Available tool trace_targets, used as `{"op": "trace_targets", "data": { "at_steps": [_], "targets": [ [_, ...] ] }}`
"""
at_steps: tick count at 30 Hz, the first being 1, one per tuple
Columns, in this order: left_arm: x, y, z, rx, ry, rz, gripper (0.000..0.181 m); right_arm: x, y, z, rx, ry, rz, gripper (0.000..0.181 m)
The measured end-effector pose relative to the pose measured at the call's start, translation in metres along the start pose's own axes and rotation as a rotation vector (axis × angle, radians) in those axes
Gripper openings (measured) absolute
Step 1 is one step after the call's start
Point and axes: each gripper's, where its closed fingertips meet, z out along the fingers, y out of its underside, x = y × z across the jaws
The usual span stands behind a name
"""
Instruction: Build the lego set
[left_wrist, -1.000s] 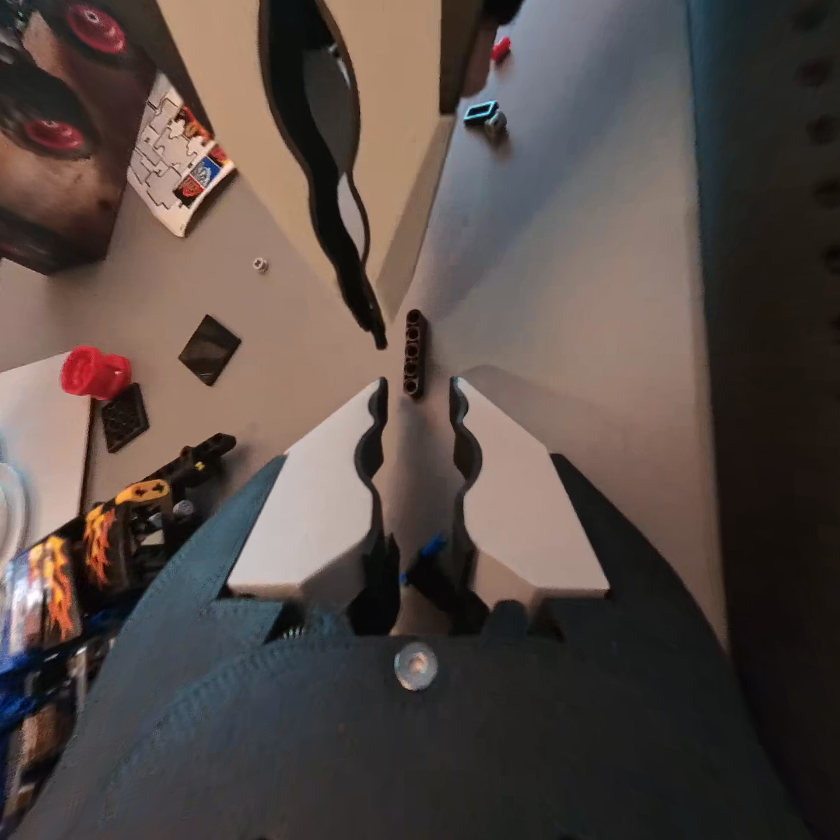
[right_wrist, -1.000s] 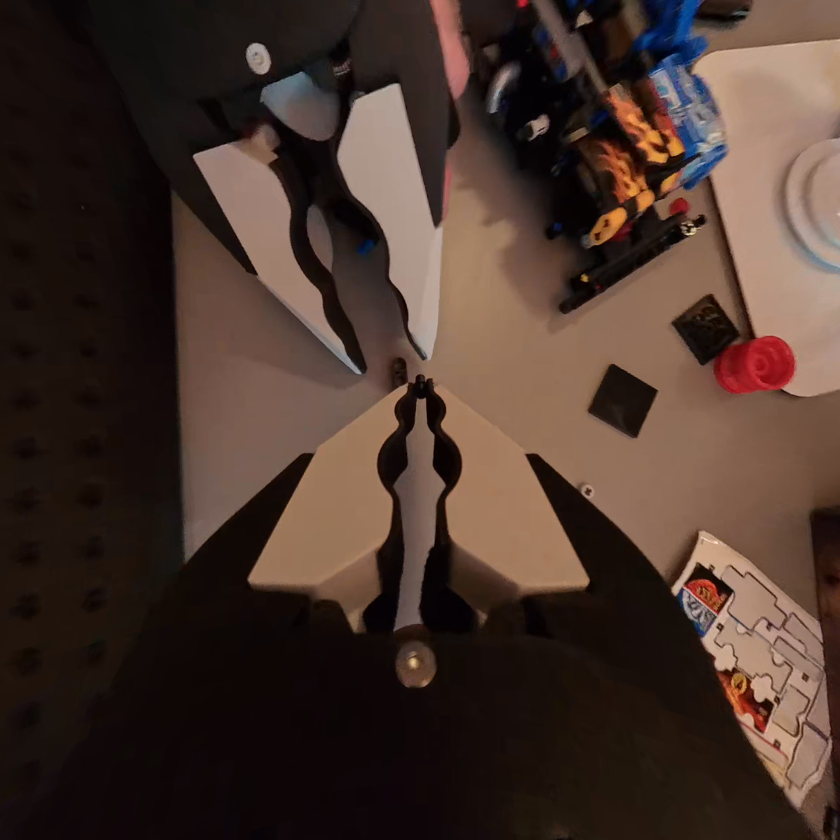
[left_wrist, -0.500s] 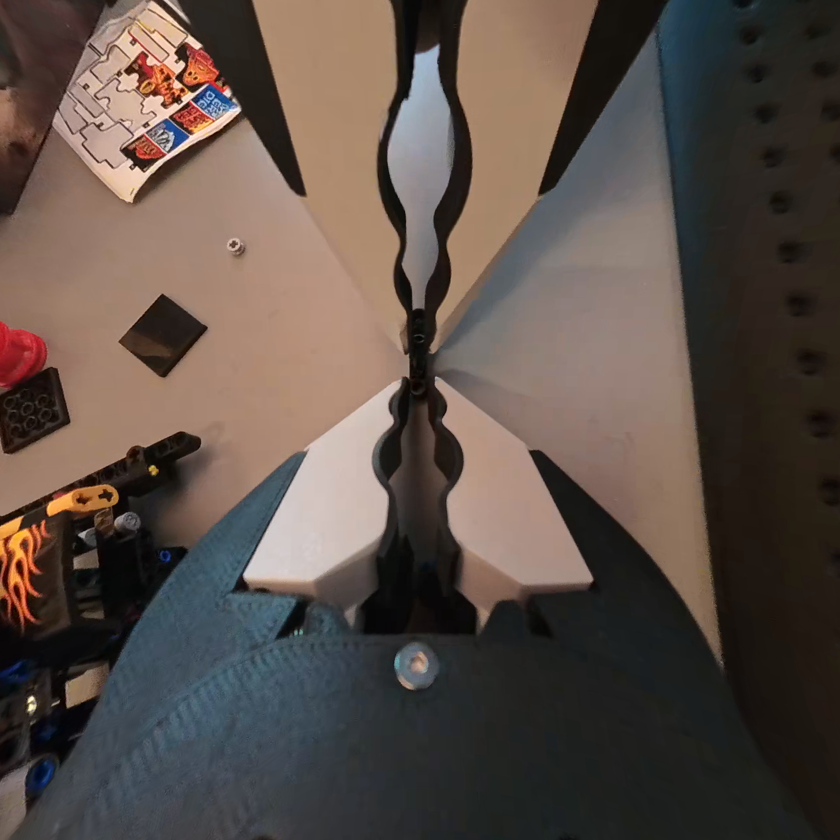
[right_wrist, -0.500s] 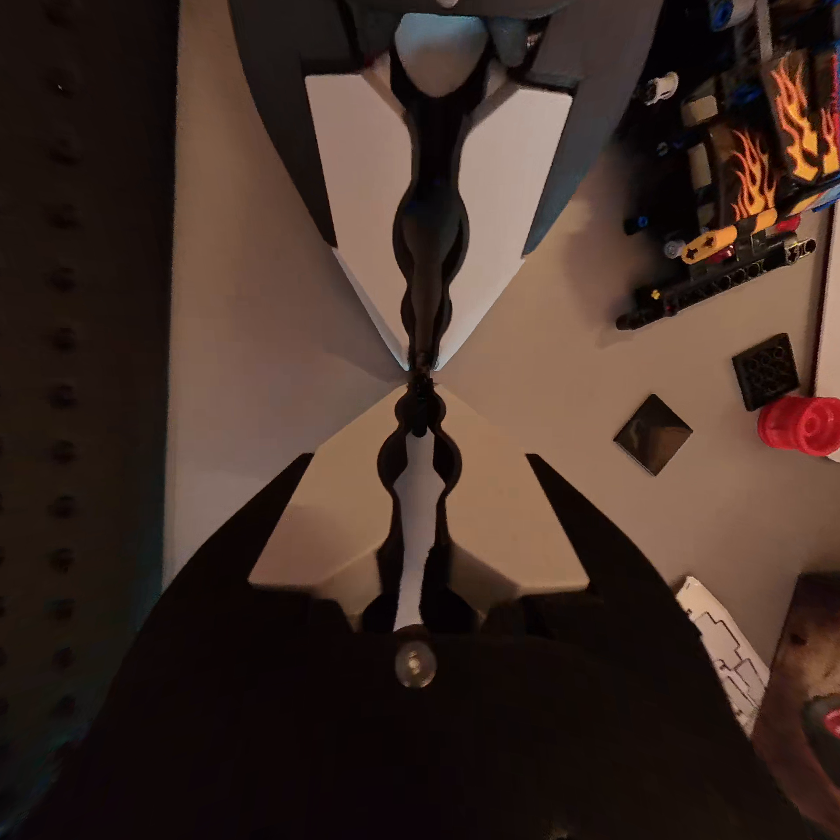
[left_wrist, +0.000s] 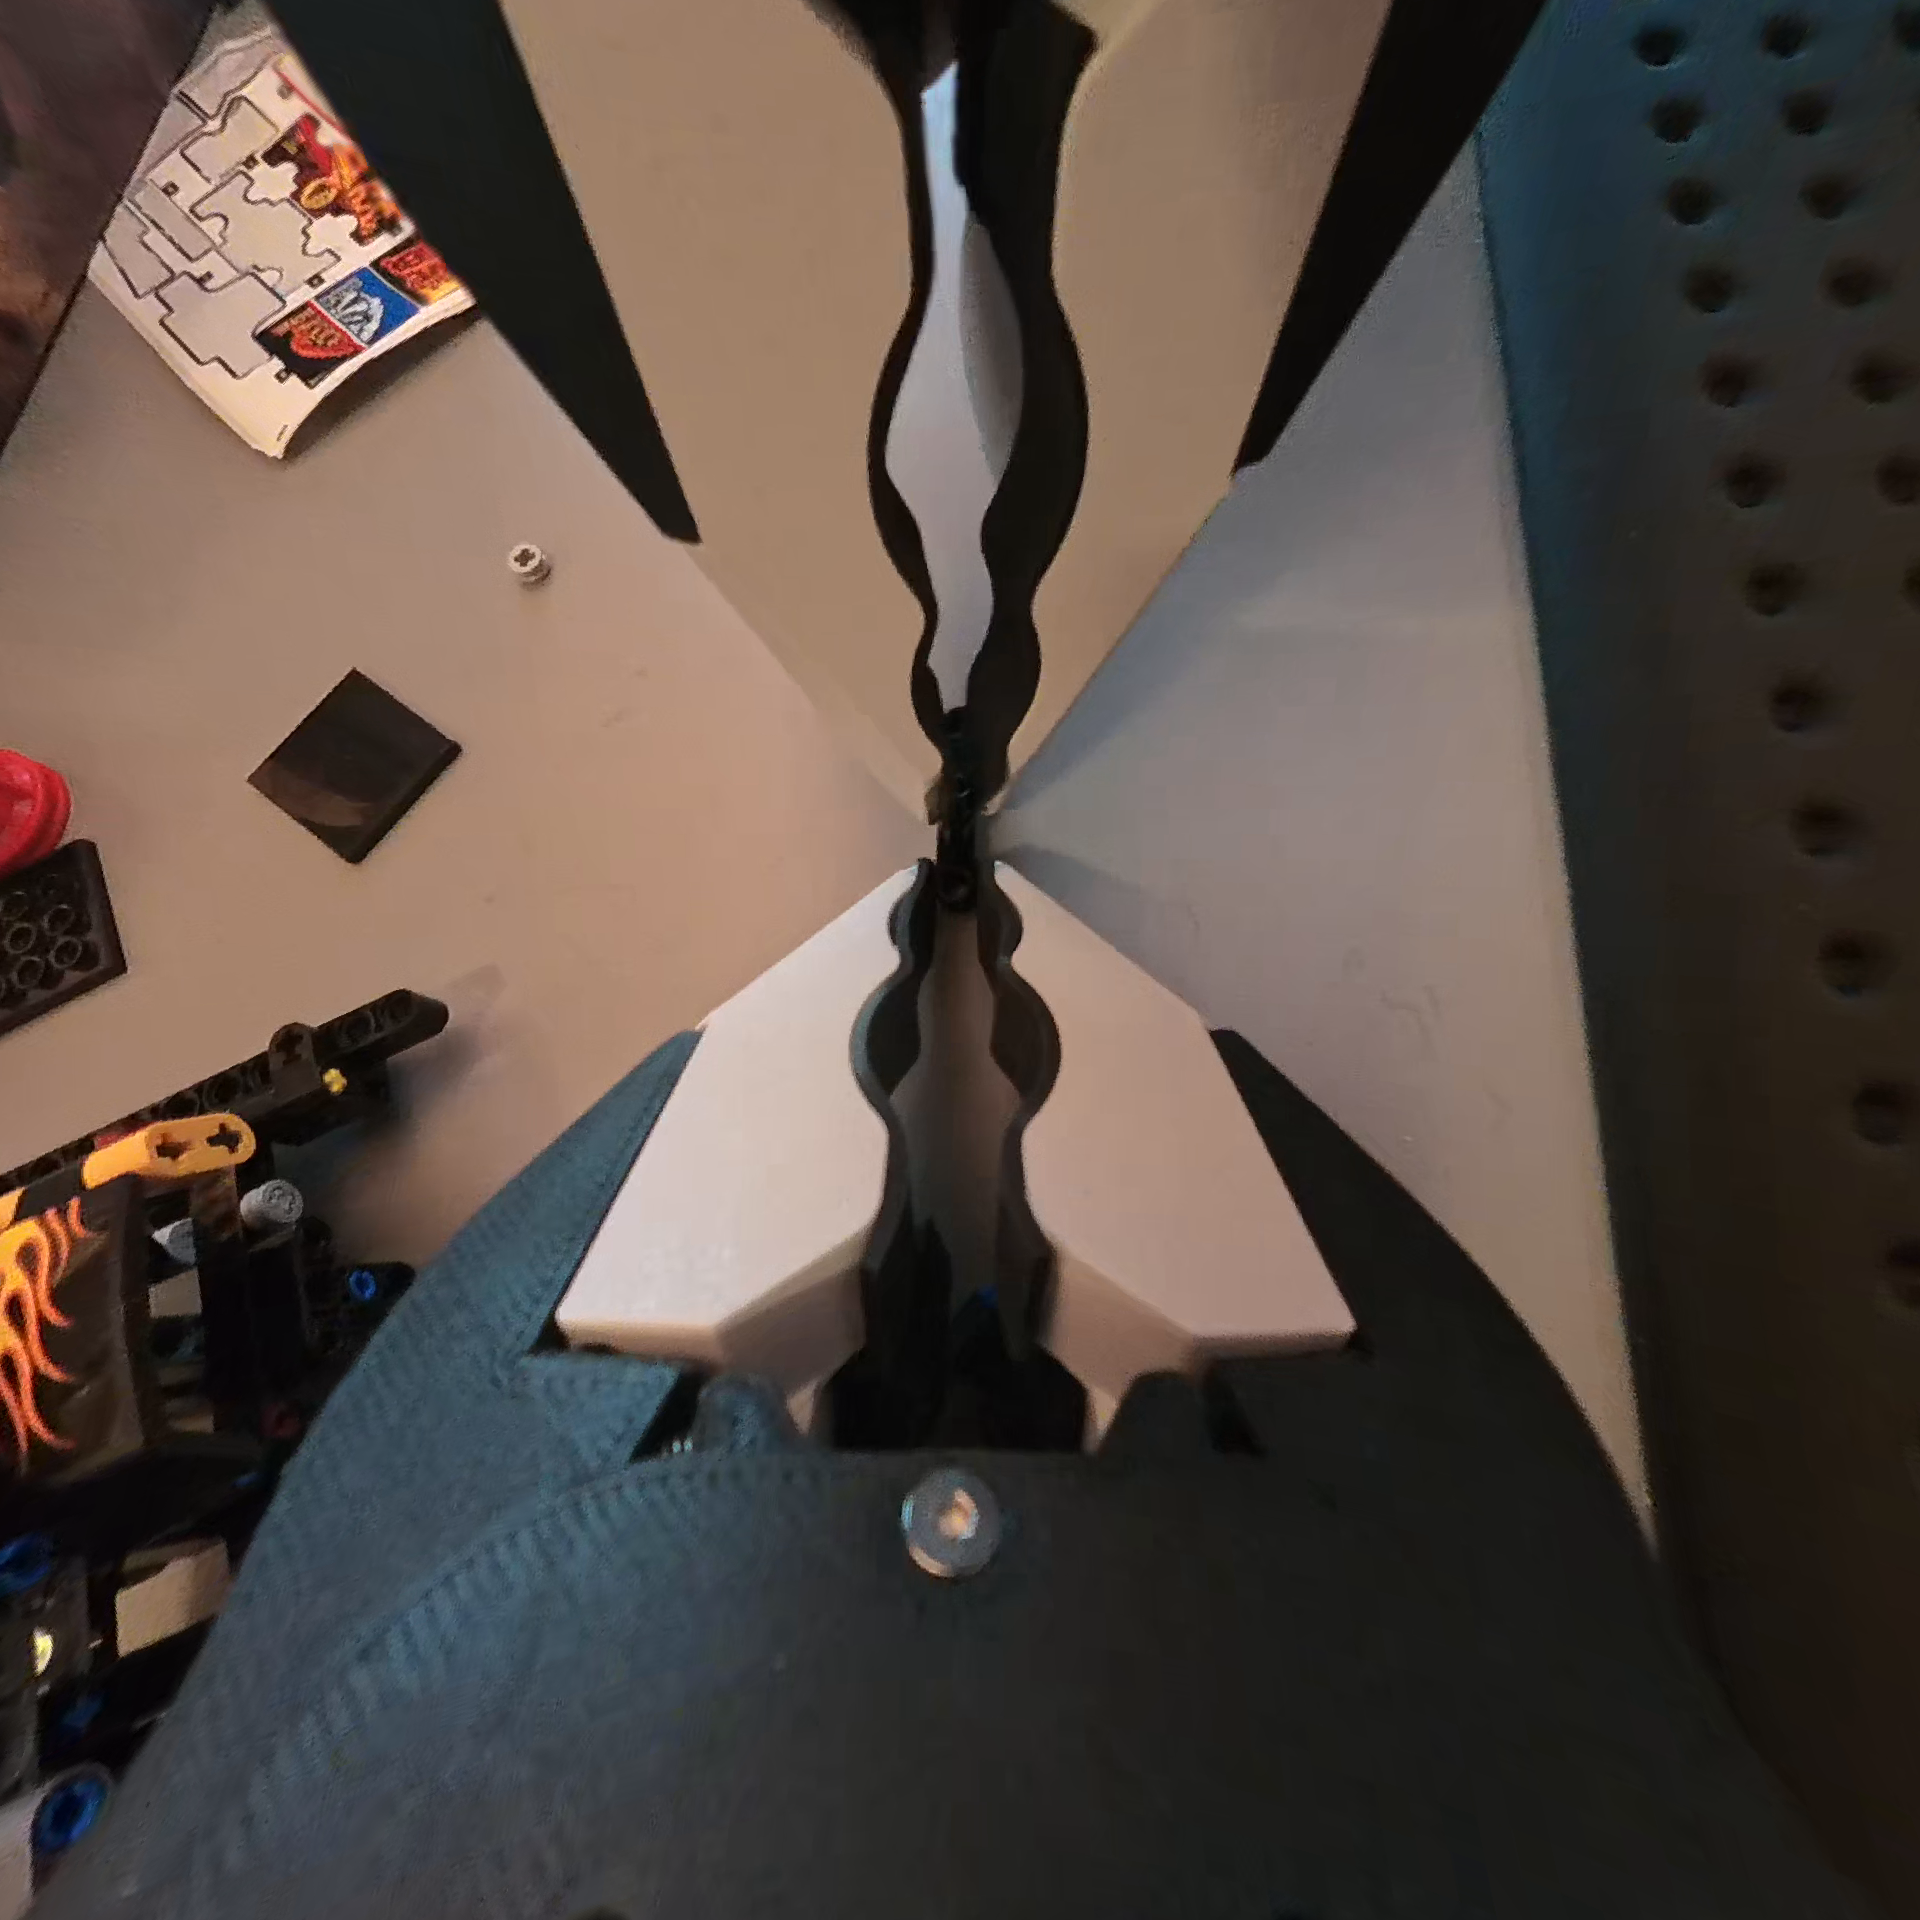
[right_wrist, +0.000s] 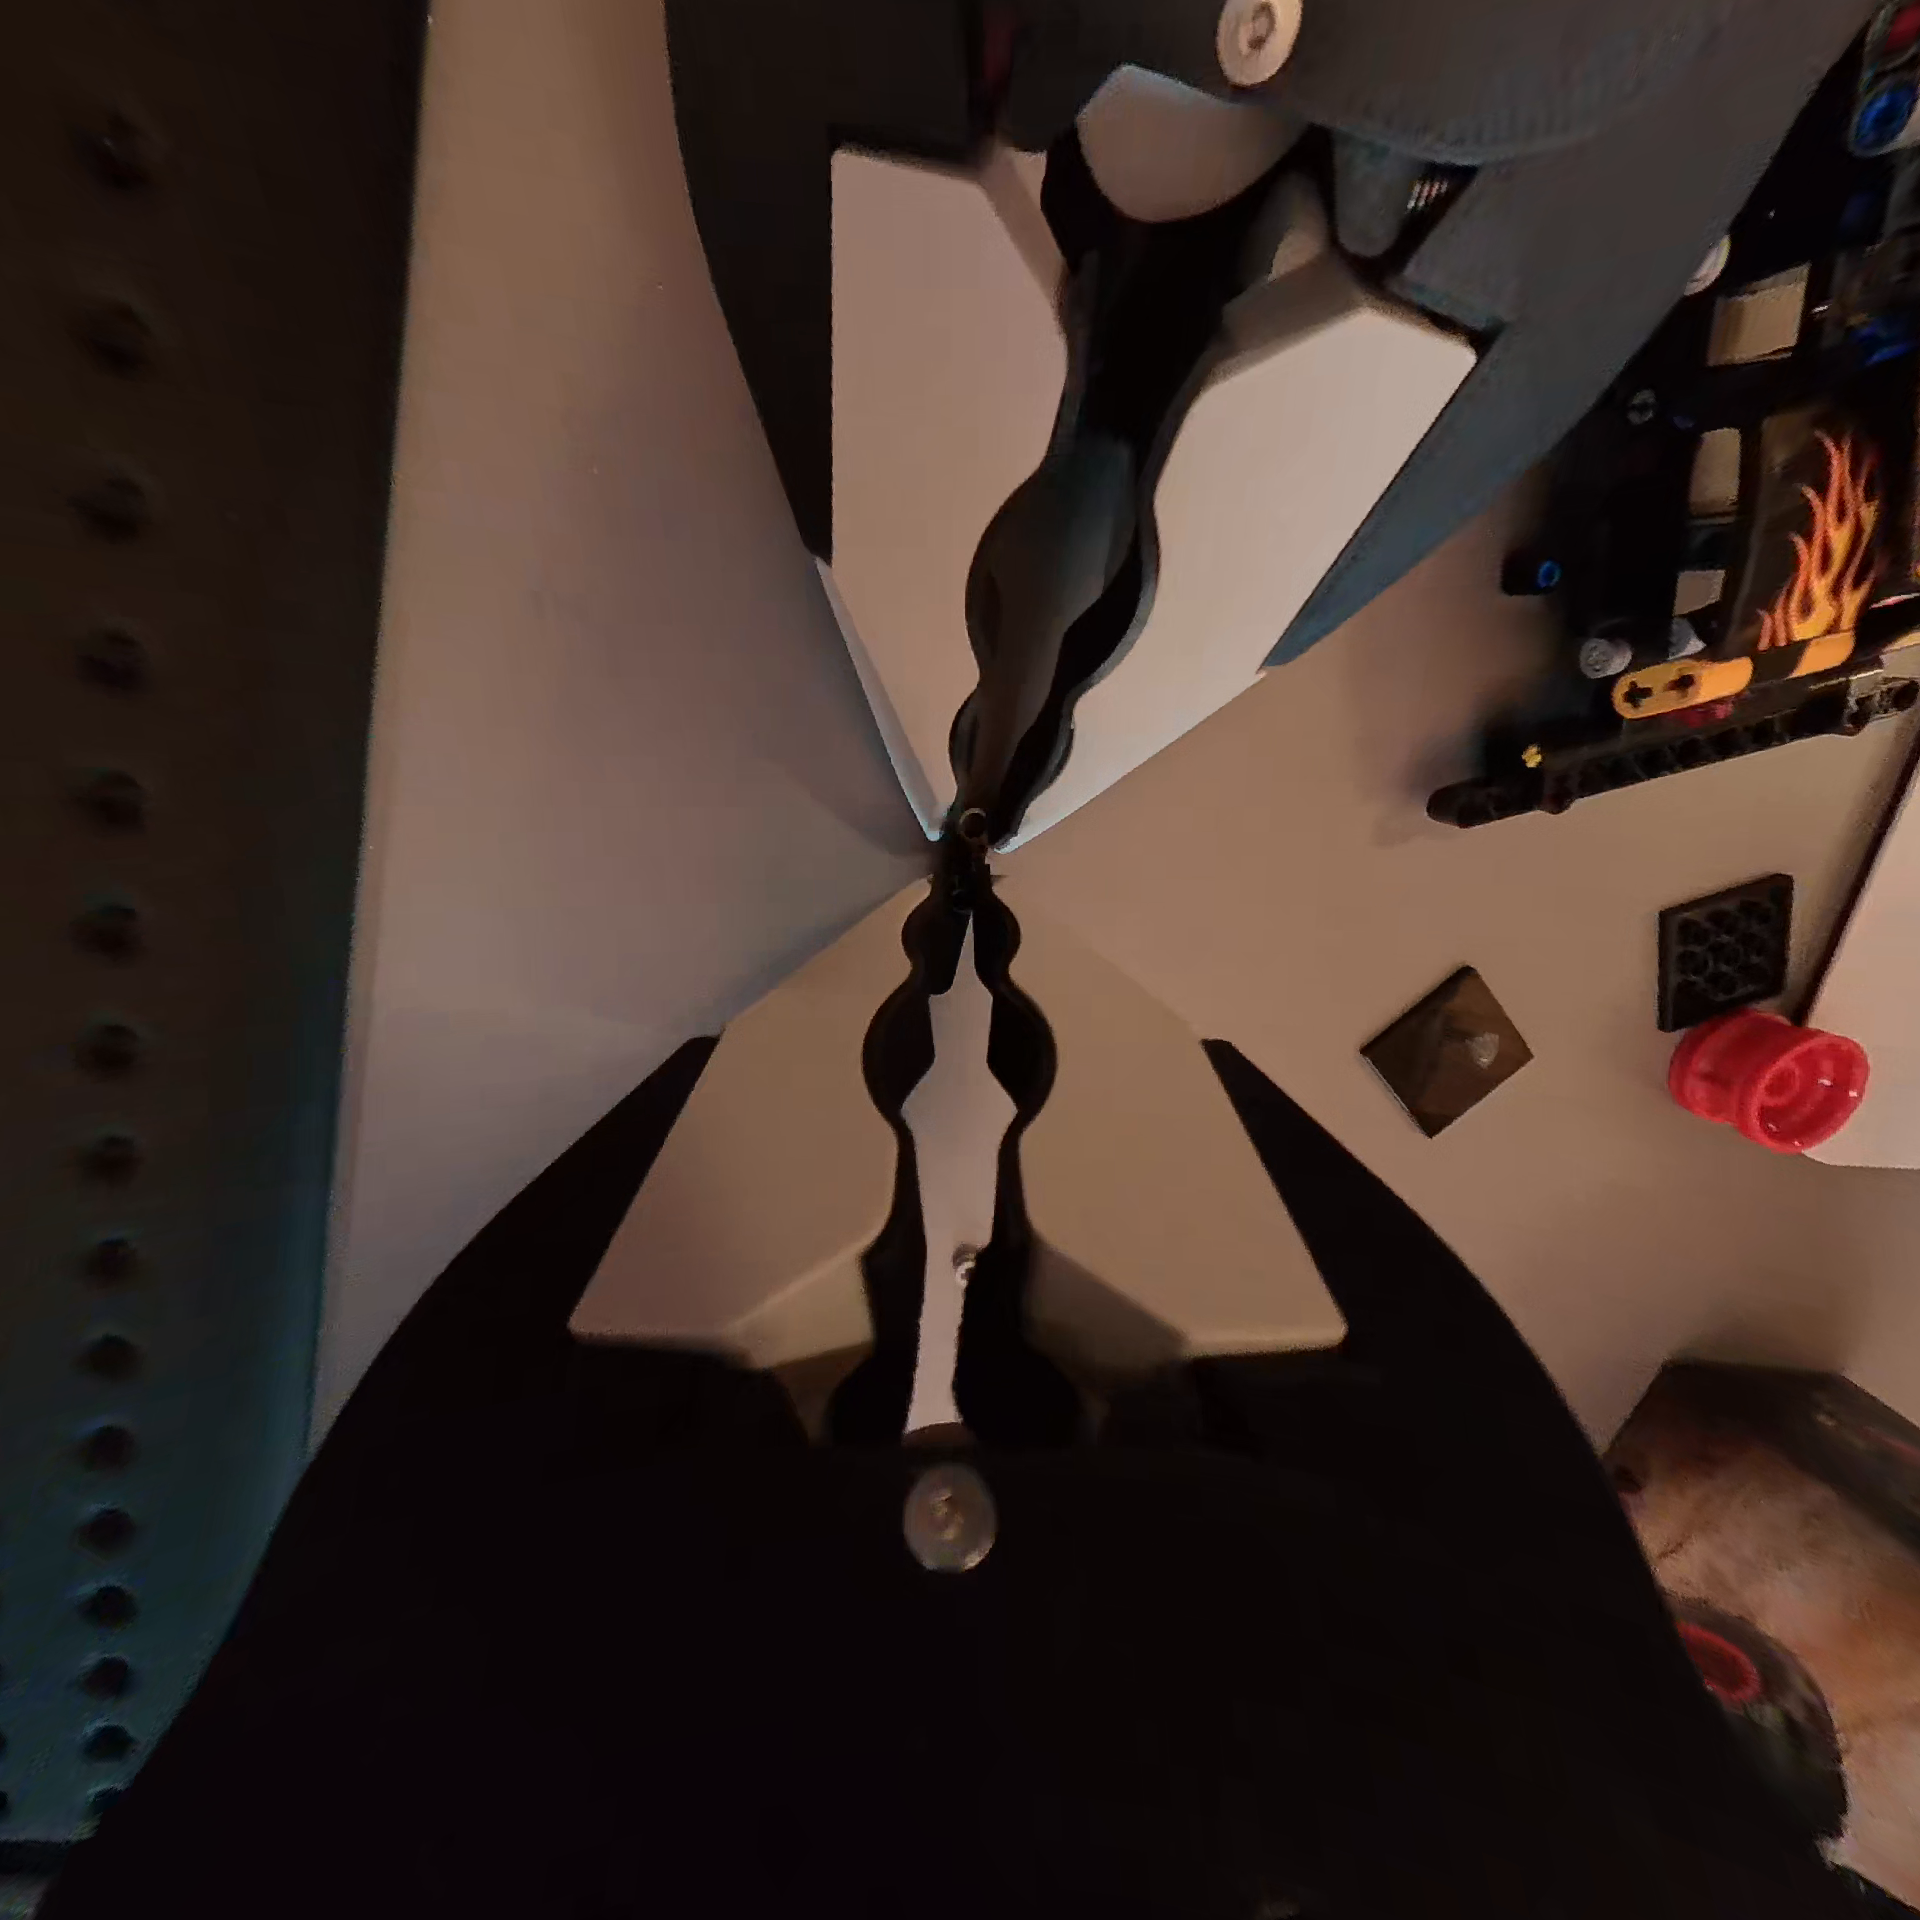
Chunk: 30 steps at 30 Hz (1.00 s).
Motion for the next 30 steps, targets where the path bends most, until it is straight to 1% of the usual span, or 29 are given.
{"op": "trace_targets", "data": {
  "at_steps": [6,9,13,18,20,22,24,27,28,30],
  "targets": [
    [0.000,0.000,0.000,0.002,0.004,-0.003,0.007,0.000,-0.001,0.000,0.048,-0.070,0.065,0.001],
    [0.000,0.000,0.000,0.003,0.002,-0.002,0.007,0.000,-0.003,0.001,0.044,-0.085,0.062,0.001],
    [0.001,-0.001,0.000,0.005,0.003,0.007,0.007,-0.002,-0.002,0.007,0.074,-0.169,0.099,0.001],
    [0.001,0.000,0.000,0.006,0.002,0.012,0.007,-0.002,-0.002,0.006,0.103,-0.186,0.121,0.001],
    [0.000,0.000,0.000,0.007,-0.017,0.043,0.006,0.001,-0.001,0.004,0.126,-0.172,0.181,0.006],
    [0.000,0.000,-0.001,0.007,-0.038,0.079,0.006,0.006,-0.002,-0.005,0.176,-0.135,0.220,0.013],
    [0.000,0.000,-0.001,0.006,-0.047,0.089,0.006,0.010,0.002,-0.013,0.215,-0.104,0.275,0.015],
    [0.000,-0.002,-0.003,0.024,-0.024,0.048,0.006,0.005,0.011,-0.011,0.216,-0.072,0.279,0.013],
    [-0.001,-0.005,-0.006,0.046,-0.012,0.016,0.006,0.005,0.011,-0.011,0.218,-0.044,0.263,0.015],
    [-0.002,-0.013,-0.014,0.099,0.014,-0.061,0.006,0.009,0.014,-0.012,0.197,0.060,0.209,0.019]
  ]
}}
